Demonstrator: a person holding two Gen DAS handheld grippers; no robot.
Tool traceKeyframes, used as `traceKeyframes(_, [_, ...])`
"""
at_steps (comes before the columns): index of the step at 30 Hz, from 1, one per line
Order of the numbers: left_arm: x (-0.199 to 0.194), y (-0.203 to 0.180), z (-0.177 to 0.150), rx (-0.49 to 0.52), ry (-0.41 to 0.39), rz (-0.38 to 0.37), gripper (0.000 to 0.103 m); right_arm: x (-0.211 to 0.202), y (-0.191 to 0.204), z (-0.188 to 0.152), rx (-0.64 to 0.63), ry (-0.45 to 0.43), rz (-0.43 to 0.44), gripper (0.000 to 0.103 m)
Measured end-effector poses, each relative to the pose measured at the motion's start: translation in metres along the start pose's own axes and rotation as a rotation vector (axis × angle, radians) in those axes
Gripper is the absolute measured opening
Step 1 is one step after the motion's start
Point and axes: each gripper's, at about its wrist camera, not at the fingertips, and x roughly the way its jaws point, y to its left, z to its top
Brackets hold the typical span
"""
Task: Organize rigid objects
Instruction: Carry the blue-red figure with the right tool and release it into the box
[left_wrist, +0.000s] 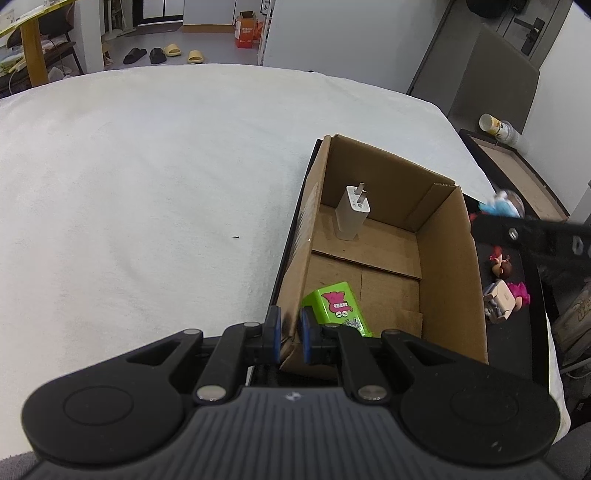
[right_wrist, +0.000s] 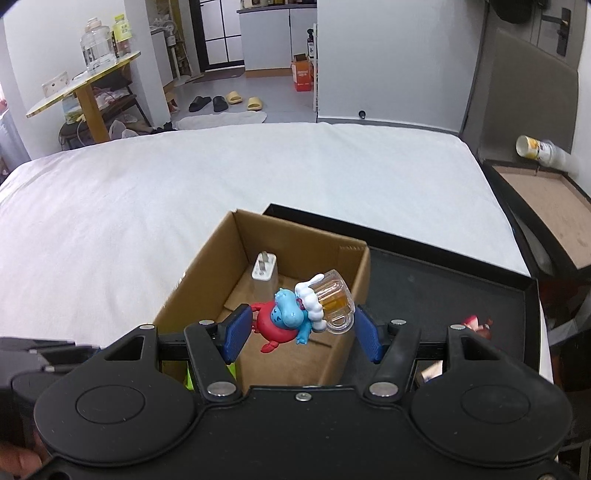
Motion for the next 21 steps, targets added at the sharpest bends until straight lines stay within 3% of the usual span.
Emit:
traceKeyframes(12, [-0.001,0.003,0.001,-0.011,-0.006,-0.010,0.010,0.009,0.014,0.026,-0.076,-0.053,-0.021,0.064])
traceKeyframes(21, [0.000,0.002,0.002,-0.010,-0.001,-0.003,0.010,0.003,-0.007,0.014,-0.013,-0.032,-0.024,0.069])
